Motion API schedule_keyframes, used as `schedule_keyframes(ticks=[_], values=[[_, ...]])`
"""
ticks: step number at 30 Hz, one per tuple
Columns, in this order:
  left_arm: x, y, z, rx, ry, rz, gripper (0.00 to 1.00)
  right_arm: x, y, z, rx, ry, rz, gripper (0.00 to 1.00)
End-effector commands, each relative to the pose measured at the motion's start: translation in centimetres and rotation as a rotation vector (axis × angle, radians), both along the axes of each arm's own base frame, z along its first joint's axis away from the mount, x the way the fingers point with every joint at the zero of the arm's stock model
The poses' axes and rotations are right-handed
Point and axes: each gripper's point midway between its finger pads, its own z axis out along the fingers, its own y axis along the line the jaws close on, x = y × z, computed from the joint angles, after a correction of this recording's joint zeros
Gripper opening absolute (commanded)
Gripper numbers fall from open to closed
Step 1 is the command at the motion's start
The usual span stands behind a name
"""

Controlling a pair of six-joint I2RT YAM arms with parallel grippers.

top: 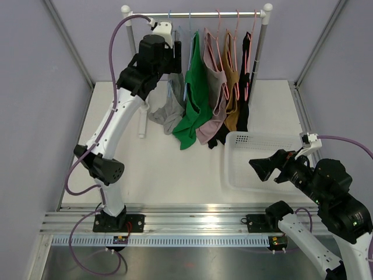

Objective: Remove the tank top from the hanger

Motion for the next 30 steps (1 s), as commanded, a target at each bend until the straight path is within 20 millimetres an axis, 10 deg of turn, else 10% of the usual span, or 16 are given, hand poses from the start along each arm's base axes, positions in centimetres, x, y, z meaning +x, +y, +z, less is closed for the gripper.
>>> schedule_keyframes(ticks=[1, 14, 30], values=[[2.4, 1.5, 2.5, 0.044, -0.121, 0.095, 0.64, -0.2, 1.0, 0.8, 0.04, -0.02, 0.05, 1.0], [5.1, 1.8, 1.1, 0.062, -0.111, 0.099, 0.0, 0.3, 1.4, -0.8, 0.021, 0.016, 0.055, 0.99], [-0.4, 5.5, 11.1, -0.062, -0.303, 0.166, 0.0, 0.5, 2.0, -0.1, 0.037, 0.005, 0.083, 0.99]])
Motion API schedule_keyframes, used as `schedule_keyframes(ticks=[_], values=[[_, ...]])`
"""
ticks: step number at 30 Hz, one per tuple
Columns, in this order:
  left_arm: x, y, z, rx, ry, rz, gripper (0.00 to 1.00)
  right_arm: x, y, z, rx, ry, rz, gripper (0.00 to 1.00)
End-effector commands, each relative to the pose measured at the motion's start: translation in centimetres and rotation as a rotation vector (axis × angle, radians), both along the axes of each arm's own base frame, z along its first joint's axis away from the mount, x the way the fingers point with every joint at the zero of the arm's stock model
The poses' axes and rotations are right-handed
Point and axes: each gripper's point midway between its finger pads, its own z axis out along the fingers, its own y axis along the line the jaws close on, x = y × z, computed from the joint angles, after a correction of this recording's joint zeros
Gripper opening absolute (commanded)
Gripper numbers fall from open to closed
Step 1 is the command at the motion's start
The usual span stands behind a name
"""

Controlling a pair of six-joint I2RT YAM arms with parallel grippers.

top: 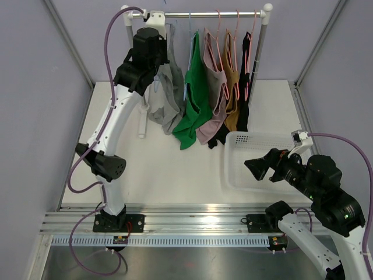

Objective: Remove the tank top from the hanger

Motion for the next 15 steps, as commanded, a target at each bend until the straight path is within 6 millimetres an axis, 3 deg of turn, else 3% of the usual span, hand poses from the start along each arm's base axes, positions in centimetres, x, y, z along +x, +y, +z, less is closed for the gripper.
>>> schedule_keyframes(ticks=[1, 4, 7, 8, 9, 11, 15], values=[[-4.4, 2.9, 10.5, -0.131, -0.243, 0.03, 0.0, 0.0, 1.1, 1.9, 0.051, -0.049, 0.049, 0.99], [-4.8, 2.8, 9.8, -0.126, -0.213, 0.018, 0.0, -0.1, 1.3, 2.1, 0.059, -0.051, 0.061, 0.99], [-6.4, 3.5, 8.7, -0.123, -0.153, 0.023, 0.0, 0.1, 1.4, 2.1, 0.057, -0.053, 0.06, 0.99], [-8.0, 4.1, 9.6, -0.128, -0.162, 0.006, 0.0, 0.2, 1.5, 2.3, 0.058, -0.056, 0.066, 1.0], [-8.6, 4.0, 7.7, -0.109, -0.11, -0.011, 0.0, 0.3, 1.6, 2.5, 0.06, -0.062, 0.071, 0.99], [-10.4, 4.7, 7.1, -0.131, -0.088, -0.012, 0.0, 0.3, 2.0, 2.8, 0.065, -0.065, 0.091, 1.0], [-17.1, 6.7, 5.1, -0.194, -0.067, -0.06, 0.0, 0.7, 3.3, 4.1, 0.084, -0.086, 0.154, 1.0]])
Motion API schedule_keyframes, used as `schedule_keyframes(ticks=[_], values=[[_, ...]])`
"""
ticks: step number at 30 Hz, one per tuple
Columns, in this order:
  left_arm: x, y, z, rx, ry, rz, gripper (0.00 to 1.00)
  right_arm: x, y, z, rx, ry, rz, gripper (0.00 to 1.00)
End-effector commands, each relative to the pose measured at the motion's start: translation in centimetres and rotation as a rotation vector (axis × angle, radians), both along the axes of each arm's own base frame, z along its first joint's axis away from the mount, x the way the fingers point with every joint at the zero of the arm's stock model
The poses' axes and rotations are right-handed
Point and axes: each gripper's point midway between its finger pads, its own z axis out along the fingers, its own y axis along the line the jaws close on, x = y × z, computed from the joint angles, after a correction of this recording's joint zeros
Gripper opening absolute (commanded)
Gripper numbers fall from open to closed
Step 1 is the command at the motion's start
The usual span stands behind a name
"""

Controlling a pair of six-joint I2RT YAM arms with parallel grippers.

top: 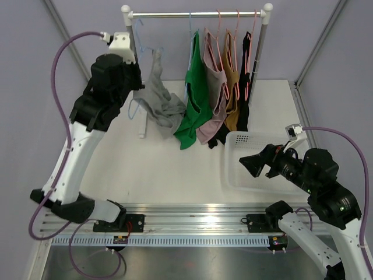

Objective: Remove the tank top from the hanger

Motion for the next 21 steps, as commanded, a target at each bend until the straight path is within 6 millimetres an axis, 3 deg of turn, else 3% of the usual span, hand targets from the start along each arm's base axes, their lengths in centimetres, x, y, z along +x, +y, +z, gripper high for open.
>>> schedule_keyframes(ticks=[1, 2, 3, 4, 6, 7, 13, 15, 17, 18, 20, 21], values=[[-6.1, 1.5, 1.5, -0.133, -0.054, -0.052, 0.0, 0.2, 2.1, 3.2, 0.056, -0.073, 0.109, 1.0], [-7.3, 1.4, 1.0, -0.15, -0.036, -0.079, 0.0, 0.6, 2.9, 3.9, 0.076, -0.089, 0.14, 1.0], [-10.1, 2.4, 1.6, -0.18, -0.055, -0.1, 0.0, 0.1, 3.9, 4.3, 0.106, -0.081, 0.2, 1.0], [-11.1, 1.9, -0.5, -0.19, -0.01, -0.138, 0.0, 0.6, 4.8, 5.0, 0.128, -0.09, 0.232, 0.99], [-13.5, 2.6, -1.5, -0.217, 0.0, -0.154, 0.0, 0.1, 6.3, 5.8, 0.172, -0.079, 0.326, 1.0], [-15.7, 3.6, -0.9, -0.241, -0.033, -0.167, 0.0, 0.8, 7.0, 5.6, 0.18, -0.052, 0.343, 0.99], [-22.7, 5.7, -4.3, -0.224, 0.015, -0.243, 0.0, 2.9, 10.2, 6.6, 0.268, -0.019, 0.439, 1.0], [-24.6, 5.4, -5.5, -0.228, 0.012, -0.309, 0.0, 3.1, 11.6, 7.2, 0.283, -0.049, 0.459, 0.99], [-26.7, 3.8, -5.7, -0.257, -0.009, -0.447, 0.0, 3.5, 13.3, 7.0, 0.278, -0.055, 0.479, 1.0], [-26.3, 2.8, -7.8, -0.257, 0.033, -0.483, 0.0, 3.2, 14.6, 7.2, 0.265, -0.071, 0.489, 0.99], [-26.6, 1.2, -8.5, -0.313, 0.035, -0.557, 0.0, 3.7, 17.0, 6.4, 0.237, -0.074, 0.492, 1.0], [-26.6, 0.7, -10.3, -0.327, 0.058, -0.579, 0.0, 3.5, 18.5, 6.4, 0.221, -0.092, 0.465, 1.0]])
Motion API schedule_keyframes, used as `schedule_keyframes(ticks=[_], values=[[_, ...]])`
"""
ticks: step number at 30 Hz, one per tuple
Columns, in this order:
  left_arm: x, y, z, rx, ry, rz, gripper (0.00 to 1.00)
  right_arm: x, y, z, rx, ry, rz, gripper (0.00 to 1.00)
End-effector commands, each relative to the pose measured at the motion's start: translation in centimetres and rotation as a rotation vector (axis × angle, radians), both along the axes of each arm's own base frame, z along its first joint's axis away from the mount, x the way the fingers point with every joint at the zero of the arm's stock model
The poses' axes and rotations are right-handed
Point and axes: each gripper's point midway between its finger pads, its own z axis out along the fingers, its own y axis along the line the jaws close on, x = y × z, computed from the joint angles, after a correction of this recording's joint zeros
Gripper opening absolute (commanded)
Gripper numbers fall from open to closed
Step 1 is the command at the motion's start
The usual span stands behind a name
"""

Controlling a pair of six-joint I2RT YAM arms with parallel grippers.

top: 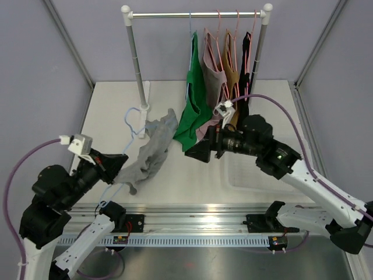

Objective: Remove the tank top from the hanger

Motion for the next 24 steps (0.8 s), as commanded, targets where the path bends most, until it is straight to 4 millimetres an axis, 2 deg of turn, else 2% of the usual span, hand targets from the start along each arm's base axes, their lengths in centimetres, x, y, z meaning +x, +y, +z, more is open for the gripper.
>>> schedule_keyframes(ticks=[1, 3, 4, 5, 6, 7, 10, 13, 17, 24], values=[[-0.6, -4.0, -2.2, -0.094, 0.041, -0.201, 0.0, 1.5, 3.7, 2.4, 0.039, -0.125, -0.085, 1.0], [-0.8, -4.1, -2.0, -0.167, -0.006, -0.201, 0.0, 2.9, 4.6, 1.7, 0.02, -0.14, -0.196, 1.0], [-0.3, -4.4, -3.4, -0.17, 0.02, -0.197, 0.0, 2.7, 5.8, 0.9, 0.009, -0.137, -0.196, 0.99], [-0.2, -4.5, -3.3, -0.191, 0.005, -0.198, 0.0, 2.9, 6.3, 0.6, 0.013, -0.143, -0.219, 0.98], [-0.2, -4.7, -3.7, -0.216, 0.021, -0.199, 0.0, 3.8, 6.4, 0.3, 0.006, -0.145, -0.274, 0.97], [-0.2, -4.9, -4.5, -0.226, 0.033, -0.204, 0.0, 3.9, 7.1, -0.6, -0.01, -0.138, -0.284, 0.95], [-0.3, -5.2, -4.6, -0.267, 0.034, -0.22, 0.0, 5.6, 7.5, -2.2, -0.053, -0.125, -0.369, 0.91], [-0.5, -5.2, -4.9, -0.298, 0.038, -0.22, 0.0, 6.5, 7.9, -3.6, -0.086, -0.116, -0.404, 0.88], [-0.4, -5.3, -5.0, -0.312, 0.042, -0.216, 0.0, 7.0, 8.8, -4.9, -0.114, -0.115, -0.402, 0.83], [-0.3, -5.2, -4.9, -0.316, 0.045, -0.212, 0.0, 8.2, 8.7, -7.1, -0.182, -0.111, -0.455, 0.72]])
